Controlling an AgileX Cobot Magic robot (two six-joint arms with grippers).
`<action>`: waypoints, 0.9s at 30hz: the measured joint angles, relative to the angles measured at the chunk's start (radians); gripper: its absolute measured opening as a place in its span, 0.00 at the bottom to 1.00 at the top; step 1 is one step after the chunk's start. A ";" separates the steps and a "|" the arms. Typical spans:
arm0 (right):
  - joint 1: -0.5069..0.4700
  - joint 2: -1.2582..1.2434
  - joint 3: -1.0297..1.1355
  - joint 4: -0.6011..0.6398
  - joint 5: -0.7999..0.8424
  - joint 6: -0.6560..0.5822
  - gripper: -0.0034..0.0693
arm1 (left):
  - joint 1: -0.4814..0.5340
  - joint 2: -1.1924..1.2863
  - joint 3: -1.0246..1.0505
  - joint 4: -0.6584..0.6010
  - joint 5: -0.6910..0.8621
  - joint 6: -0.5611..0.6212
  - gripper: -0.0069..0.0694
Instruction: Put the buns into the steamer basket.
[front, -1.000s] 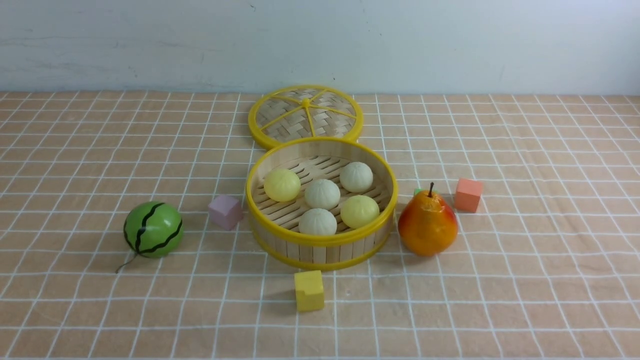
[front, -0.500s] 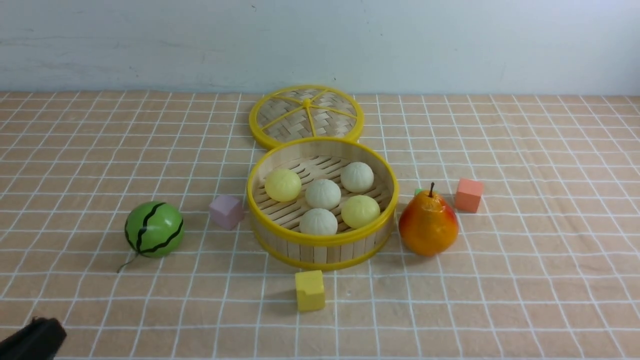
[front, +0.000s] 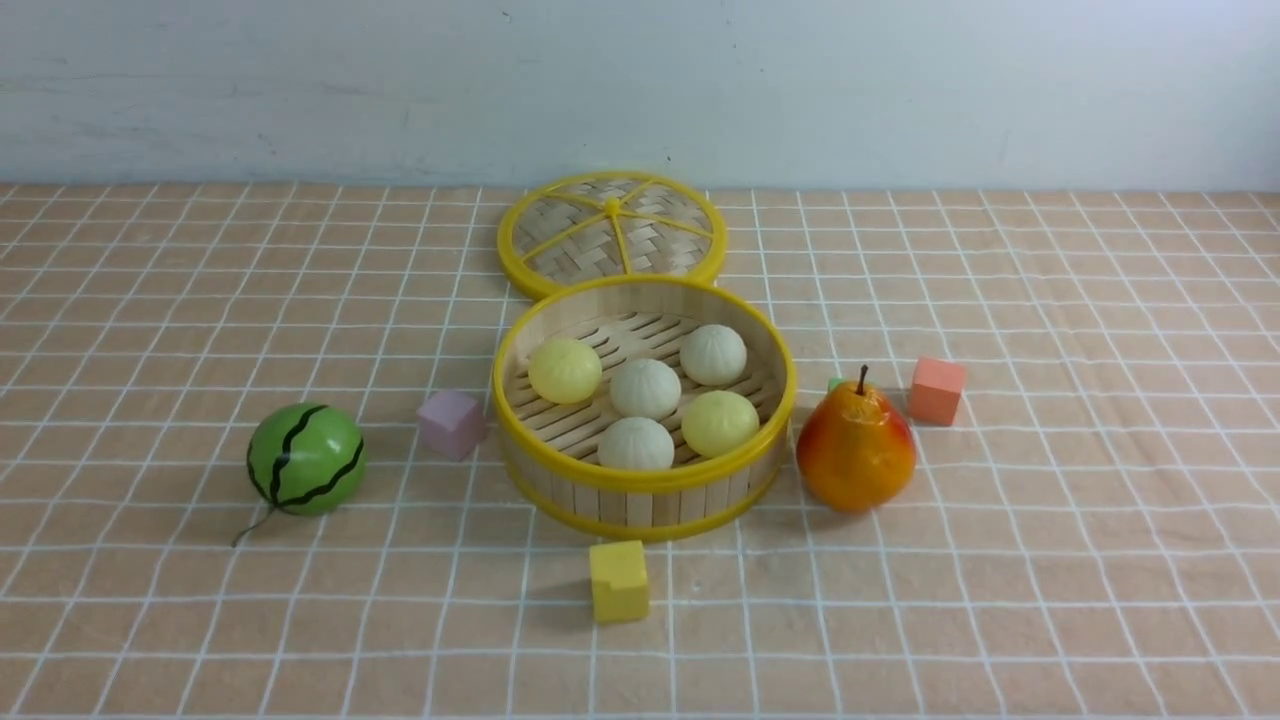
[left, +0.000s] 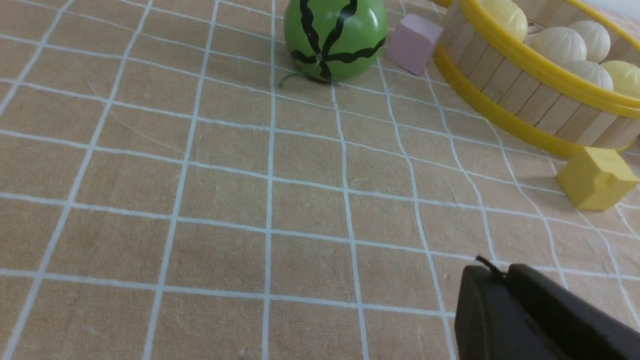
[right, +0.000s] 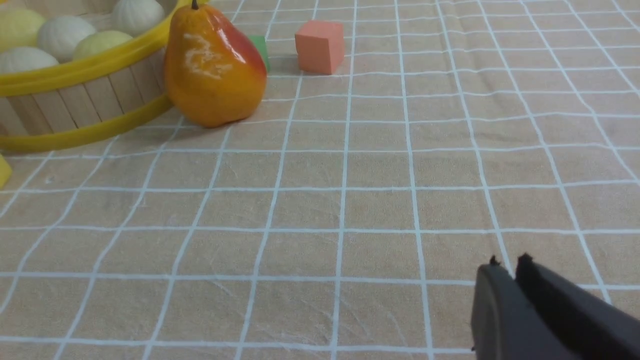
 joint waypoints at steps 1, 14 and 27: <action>0.000 0.000 0.000 0.000 0.000 0.000 0.12 | 0.000 0.000 0.000 0.000 0.000 0.000 0.11; 0.000 0.000 0.000 0.000 0.000 0.000 0.14 | 0.000 0.000 0.000 0.231 -0.009 -0.181 0.07; 0.000 0.000 0.000 0.000 0.000 0.000 0.17 | 0.000 0.000 0.000 0.242 -0.013 -0.274 0.08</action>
